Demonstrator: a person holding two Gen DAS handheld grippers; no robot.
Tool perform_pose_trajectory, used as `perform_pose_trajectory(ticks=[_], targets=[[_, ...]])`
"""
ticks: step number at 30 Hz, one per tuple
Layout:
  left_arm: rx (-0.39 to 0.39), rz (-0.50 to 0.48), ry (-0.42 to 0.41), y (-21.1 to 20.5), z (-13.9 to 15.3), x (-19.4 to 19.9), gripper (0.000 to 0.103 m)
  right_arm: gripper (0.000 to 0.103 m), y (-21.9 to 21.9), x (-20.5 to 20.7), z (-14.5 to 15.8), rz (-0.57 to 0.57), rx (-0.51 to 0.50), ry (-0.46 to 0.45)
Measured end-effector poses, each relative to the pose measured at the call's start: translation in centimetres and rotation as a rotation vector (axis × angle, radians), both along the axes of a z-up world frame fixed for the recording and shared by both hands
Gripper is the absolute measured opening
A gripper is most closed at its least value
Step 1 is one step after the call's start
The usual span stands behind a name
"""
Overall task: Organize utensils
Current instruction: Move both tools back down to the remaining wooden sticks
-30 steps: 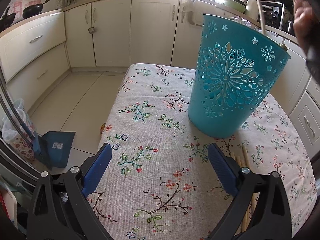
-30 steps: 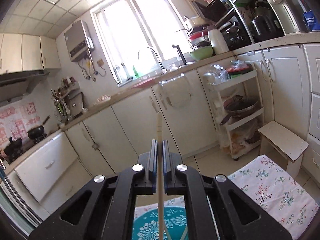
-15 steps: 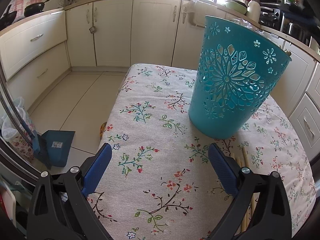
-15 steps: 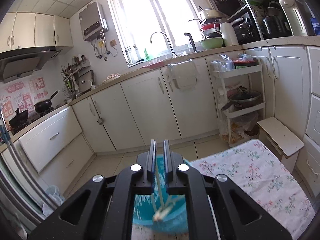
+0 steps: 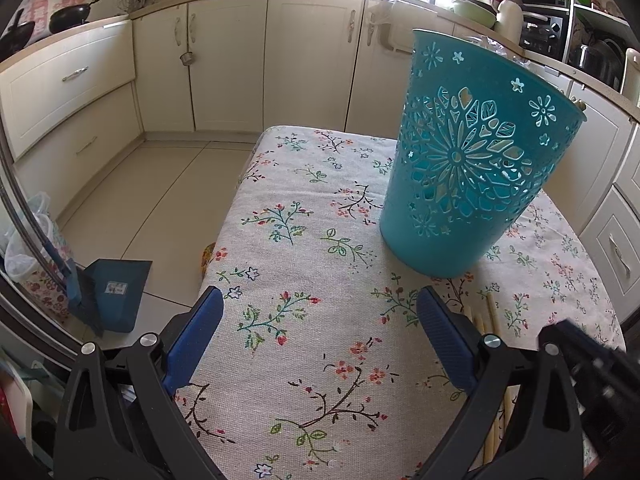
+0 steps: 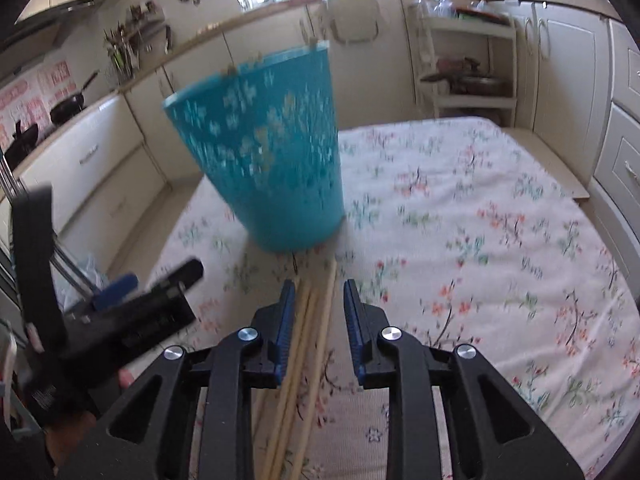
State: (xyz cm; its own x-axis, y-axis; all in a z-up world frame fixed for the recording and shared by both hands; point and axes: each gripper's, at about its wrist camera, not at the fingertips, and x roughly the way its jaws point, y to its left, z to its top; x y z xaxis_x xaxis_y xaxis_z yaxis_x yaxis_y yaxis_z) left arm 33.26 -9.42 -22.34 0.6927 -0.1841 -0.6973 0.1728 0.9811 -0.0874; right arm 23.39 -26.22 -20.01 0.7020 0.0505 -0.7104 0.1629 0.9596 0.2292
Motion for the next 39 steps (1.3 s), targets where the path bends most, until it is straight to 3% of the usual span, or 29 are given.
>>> perform_pose_trajectory(ticks=[11, 23, 25, 28, 34, 39], targets=[[0.0, 0.001, 0.001, -0.1, 0.0, 0.0, 0.093, 0.022, 0.1, 0.6, -2.7, 0.015, -0.028, 0.115], [0.005, -0.001, 0.003, -0.2, -0.1, 0.0, 0.093, 0.021, 0.3, 0.6, -2.8, 0.029, -0.062, 0.117], [0.005, -0.013, 0.007, -0.4, -0.2, 0.0, 0.093, 0.013, 0.3, 0.6, -2.7, 0.038, -0.077, 0.124], [0.023, -0.109, 0.042, -1.7, -0.6, -0.1, 0.093, 0.008, -0.2, 0.1, -2.6, 0.059, -0.08, 0.136], [0.106, -0.298, 0.052, -5.4, -0.9, -2.2, 0.093, 0.007, -1.9, -2.1, -2.7, 0.05, -0.053, 0.133], [0.189, -0.31, 0.083, -7.2, -1.7, -2.9, 0.093, 0.007, -2.3, -2.3, -2.6, 0.043, -0.013, 0.132]])
